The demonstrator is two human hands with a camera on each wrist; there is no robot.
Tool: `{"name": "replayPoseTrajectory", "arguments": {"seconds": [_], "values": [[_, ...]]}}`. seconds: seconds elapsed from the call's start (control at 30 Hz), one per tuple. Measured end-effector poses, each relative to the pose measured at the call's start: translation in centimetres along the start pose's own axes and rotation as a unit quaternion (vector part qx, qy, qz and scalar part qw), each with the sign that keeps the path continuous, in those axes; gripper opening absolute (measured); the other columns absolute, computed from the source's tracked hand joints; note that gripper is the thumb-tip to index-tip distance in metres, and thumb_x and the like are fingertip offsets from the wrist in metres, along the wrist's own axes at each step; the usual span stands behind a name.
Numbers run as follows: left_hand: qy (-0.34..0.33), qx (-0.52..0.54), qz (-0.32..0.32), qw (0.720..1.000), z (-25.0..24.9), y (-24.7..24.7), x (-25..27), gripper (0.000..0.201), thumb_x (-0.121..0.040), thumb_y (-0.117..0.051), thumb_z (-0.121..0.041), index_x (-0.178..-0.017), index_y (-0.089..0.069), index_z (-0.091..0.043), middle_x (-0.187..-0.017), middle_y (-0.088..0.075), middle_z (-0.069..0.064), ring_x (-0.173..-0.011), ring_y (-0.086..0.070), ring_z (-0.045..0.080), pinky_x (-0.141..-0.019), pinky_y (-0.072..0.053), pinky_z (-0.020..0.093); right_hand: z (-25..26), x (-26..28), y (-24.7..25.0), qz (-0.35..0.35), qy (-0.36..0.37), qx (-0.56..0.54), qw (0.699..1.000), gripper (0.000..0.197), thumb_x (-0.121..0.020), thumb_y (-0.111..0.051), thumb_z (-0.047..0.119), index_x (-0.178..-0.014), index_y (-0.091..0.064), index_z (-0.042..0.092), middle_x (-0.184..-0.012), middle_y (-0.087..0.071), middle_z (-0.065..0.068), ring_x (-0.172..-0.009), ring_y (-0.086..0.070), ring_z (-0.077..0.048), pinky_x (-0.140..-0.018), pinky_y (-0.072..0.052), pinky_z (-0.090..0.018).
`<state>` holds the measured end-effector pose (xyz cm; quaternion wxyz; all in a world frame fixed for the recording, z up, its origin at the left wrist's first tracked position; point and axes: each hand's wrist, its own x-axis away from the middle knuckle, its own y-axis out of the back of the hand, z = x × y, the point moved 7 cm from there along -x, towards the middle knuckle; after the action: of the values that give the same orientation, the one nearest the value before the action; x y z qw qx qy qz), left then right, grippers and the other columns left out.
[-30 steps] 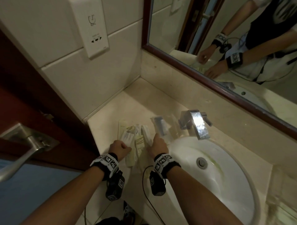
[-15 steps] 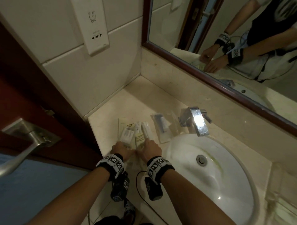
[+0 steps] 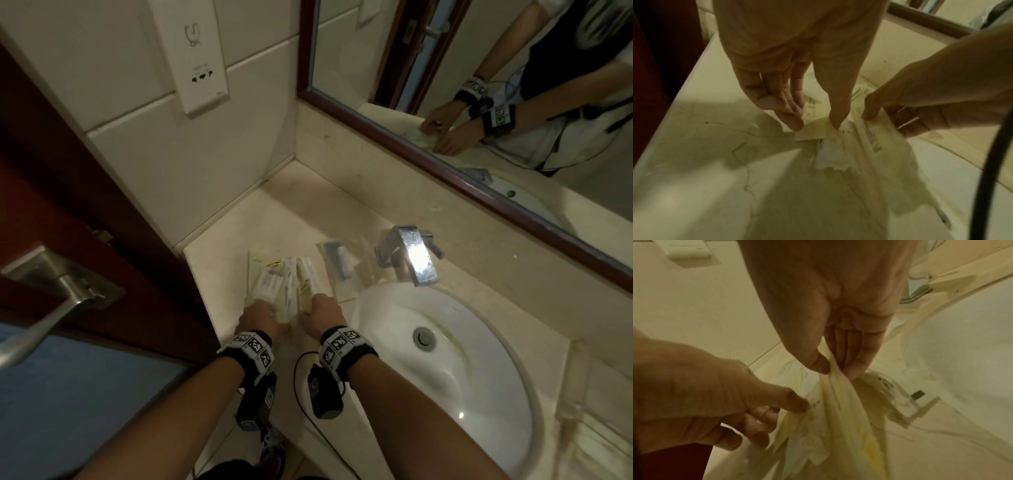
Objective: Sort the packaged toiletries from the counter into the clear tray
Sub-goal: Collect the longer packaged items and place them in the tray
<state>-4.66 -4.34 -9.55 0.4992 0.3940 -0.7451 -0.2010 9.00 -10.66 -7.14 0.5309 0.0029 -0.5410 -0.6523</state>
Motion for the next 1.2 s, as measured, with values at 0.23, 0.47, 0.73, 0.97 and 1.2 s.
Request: {"name": "replayPoseTrajectory", "arguments": {"seconds": [0.23, 0.47, 0.73, 0.97, 1.2], "values": [[-0.026, 0.002, 0.014, 1.0, -0.2, 0.0, 0.0, 0.067, -0.083, -0.063, -0.028, -0.14, -0.034, -0.008, -0.136, -0.05, 0.02, -0.121, -0.052, 0.036, -0.096, -0.046, 0.037, -1.3, 0.1, 1.7, -0.021, 0.001, -0.112, 0.993, 0.038, -0.097, -0.048, 0.029, -0.119, -0.046, -0.001, -0.12, -0.057, -0.022, -0.108, -0.057, -0.037, -0.074, -0.04, -0.032], [-0.068, 0.076, 0.051, 0.993, -1.9, 0.8, 0.5, 0.035, -0.089, -0.058, -0.024, -0.119, -0.061, -0.006, -0.12, -0.064, 0.017, -0.11, -0.06, 0.033, -0.088, -0.048, 0.032, -1.2, 0.9, 3.3, -0.035, 0.035, -0.193, 0.98, 0.045, -0.095, -0.041, 0.022, -0.135, -0.032, 0.004, -0.108, -0.064, -0.025, -0.092, -0.063, -0.039, -0.082, -0.054, -0.048], [-0.064, 0.209, 0.016, 0.976, -4.1, 1.0, 2.7, 0.028, -0.09, -0.049, -0.012, -0.116, -0.054, -0.002, -0.076, -0.069, 0.011, -0.06, -0.064, 0.026, -0.058, -0.051, 0.028, -3.2, 2.9, 6.3, -0.048, 0.051, -0.302, 0.951, 0.029, -0.098, -0.038, 0.012, -0.126, -0.035, 0.009, -0.079, -0.059, -0.011, -0.058, -0.058, -0.021, -0.054, -0.053, -0.034], [-0.115, 0.229, 0.074, 0.964, -8.6, -0.8, 5.8, 0.026, -0.091, -0.048, -0.01, -0.11, -0.056, 0.006, -0.067, -0.065, 0.012, -0.056, -0.059, 0.028, -0.057, -0.052, 0.034, -7.5, 6.0, 9.6, -0.065, 0.05, -0.36, 0.929, 0.023, -0.099, -0.048, 0.014, -0.121, -0.045, 0.009, -0.077, -0.066, -0.011, -0.054, -0.062, -0.022, -0.048, -0.054, -0.031], [-0.18, 0.187, 0.145, 0.955, -15.5, -5.5, 11.8, 0.026, -0.092, -0.043, -0.005, -0.114, -0.052, 0.005, -0.071, -0.062, 0.015, -0.054, -0.056, 0.023, -0.044, -0.05, 0.025, -15.7, 10.8, 13.9, -0.139, 0.034, -0.362, 0.921, 0.01, -0.1, -0.042, 0.018, -0.109, -0.046, 0.015, -0.078, -0.066, -0.008, -0.059, -0.061, -0.02, -0.047, -0.052, -0.031]]}}
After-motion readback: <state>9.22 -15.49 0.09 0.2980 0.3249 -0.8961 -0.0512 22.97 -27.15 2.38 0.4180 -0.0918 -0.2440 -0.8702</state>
